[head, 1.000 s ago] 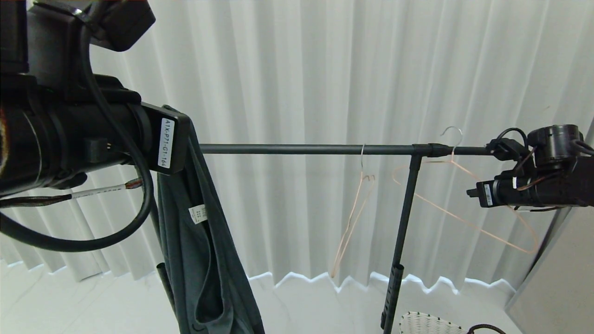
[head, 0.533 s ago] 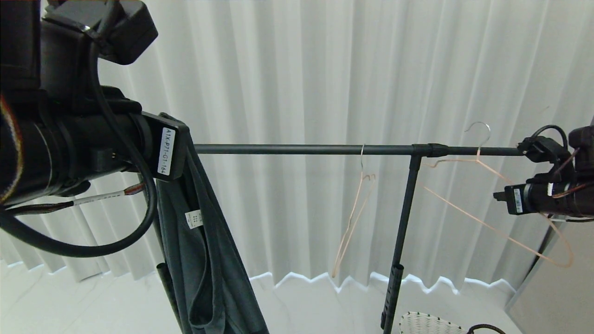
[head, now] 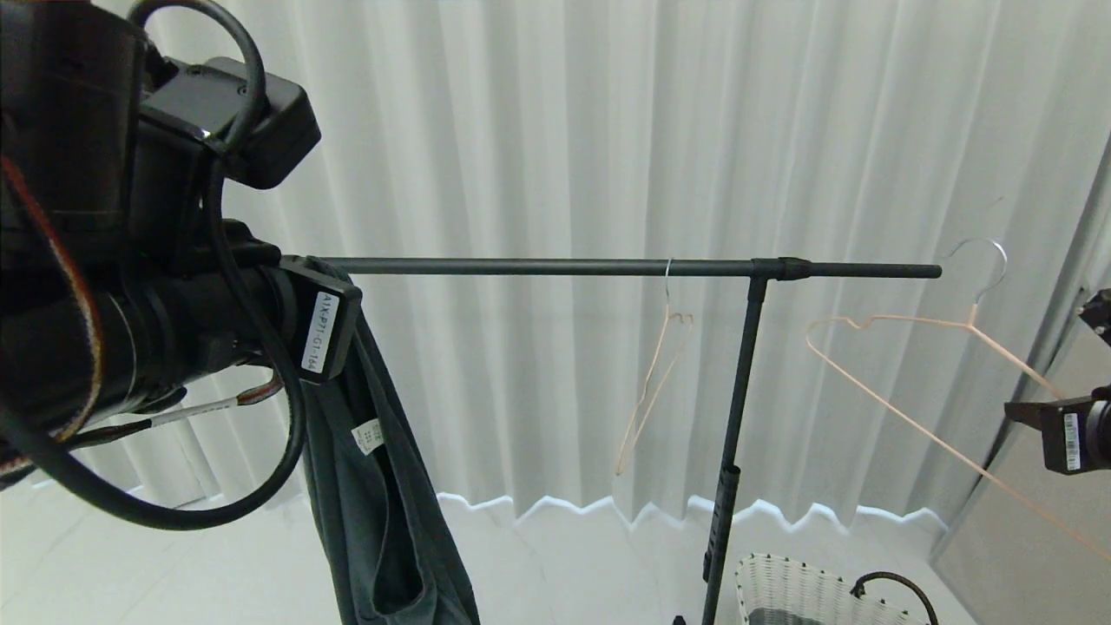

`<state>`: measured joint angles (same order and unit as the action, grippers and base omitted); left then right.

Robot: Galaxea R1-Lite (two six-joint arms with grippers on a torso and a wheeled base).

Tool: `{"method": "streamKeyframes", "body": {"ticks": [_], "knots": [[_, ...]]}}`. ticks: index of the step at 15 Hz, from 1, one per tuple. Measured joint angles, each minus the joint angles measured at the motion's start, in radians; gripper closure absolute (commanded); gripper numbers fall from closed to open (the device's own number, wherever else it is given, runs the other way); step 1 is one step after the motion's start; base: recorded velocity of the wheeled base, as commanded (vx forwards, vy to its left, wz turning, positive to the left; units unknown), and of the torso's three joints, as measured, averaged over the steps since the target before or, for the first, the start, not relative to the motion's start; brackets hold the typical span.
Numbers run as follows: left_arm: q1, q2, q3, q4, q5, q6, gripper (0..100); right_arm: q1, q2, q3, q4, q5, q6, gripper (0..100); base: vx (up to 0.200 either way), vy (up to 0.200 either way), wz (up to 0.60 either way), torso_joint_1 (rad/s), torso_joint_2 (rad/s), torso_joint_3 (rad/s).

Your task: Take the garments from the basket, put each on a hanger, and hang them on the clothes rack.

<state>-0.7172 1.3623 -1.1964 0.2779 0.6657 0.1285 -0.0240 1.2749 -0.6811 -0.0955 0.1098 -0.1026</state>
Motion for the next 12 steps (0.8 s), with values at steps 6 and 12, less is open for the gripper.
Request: {"method": "streamKeyframes", "body": {"ticks": [6,12], "knots": [[0.016,0.013,0.06,-0.001,-0.002,-0.008,100,0.043,-0.138,0.081,-0.004,0.013,0.019,100,-0.2,0.0,0.0,0.002,0.0,0.005],[0.019,0.104,0.054,-0.021,-0.007,-0.132,100,0.417,-0.251,0.118,0.002,0.042,0.217,100,0.0,0.0,0.0,0.0,0.0,0.0]]}}
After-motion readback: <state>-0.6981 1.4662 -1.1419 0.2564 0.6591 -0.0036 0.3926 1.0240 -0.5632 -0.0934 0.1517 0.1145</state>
